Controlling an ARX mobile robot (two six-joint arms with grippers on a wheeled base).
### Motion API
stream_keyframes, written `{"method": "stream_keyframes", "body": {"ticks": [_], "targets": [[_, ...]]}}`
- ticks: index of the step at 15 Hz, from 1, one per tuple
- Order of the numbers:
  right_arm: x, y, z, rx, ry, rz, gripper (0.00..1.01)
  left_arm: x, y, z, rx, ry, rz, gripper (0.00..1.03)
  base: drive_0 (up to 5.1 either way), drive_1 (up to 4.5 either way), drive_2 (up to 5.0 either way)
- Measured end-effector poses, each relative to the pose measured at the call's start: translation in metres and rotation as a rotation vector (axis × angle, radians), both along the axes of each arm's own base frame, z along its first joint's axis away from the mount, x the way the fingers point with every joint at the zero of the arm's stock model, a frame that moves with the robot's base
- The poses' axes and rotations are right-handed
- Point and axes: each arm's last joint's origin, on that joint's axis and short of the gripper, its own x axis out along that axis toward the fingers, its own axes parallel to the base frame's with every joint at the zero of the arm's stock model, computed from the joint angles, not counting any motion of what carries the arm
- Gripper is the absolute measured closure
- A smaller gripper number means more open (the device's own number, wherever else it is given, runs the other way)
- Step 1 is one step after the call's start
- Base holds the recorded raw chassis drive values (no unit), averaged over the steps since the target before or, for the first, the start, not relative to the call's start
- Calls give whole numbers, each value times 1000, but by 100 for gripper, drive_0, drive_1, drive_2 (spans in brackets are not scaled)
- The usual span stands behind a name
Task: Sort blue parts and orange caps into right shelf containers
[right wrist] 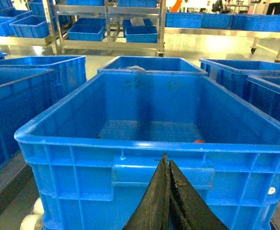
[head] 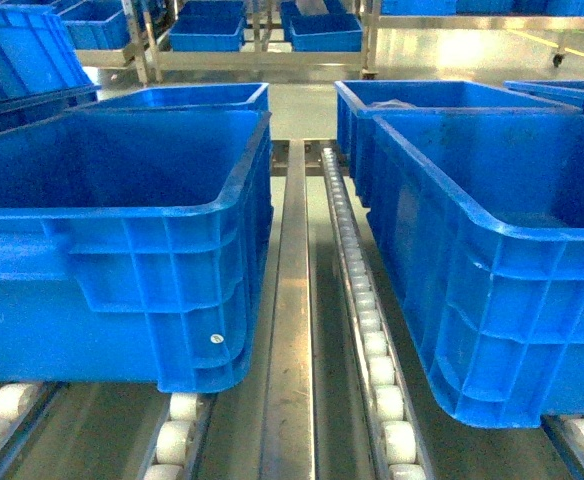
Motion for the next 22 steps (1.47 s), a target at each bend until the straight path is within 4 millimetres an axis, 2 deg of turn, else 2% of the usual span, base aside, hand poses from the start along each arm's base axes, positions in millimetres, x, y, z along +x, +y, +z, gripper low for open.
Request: {"method": "stream_keyframes", "body": {"ticks": [13,14,15,18,19,20,21,22], "targets": [[-25,0,3,0,-11,0,100,-26,0,3,0,-13,0,101,0,0,0],[-32,0,-4,0,44,5,100,-32,0,-4,0,46,-2,101,0,0,0],[-36,0,1,0,-20,0,100,-36,0,-1,-1,1,0,101,0,0,0],[-36,0,-1,3,-3,0,100,-36,0,0,0,-2,0,101,0,0,0],[-36,0,-1,3,-2,0,69,-36,0,-1,0,3,0,73,0,0,0],[-36,0,-1,3,-2,0,14,-36,0,-1,0,3,0,18,0,0,0],[-36,0,-1,4,-2,0,1,-36,0,-1,0,3,0,3,0,0,0],[-36,0,-1,3,-2,0,2,-36,0,-1,0,3,0,3,0,0,0]]}}
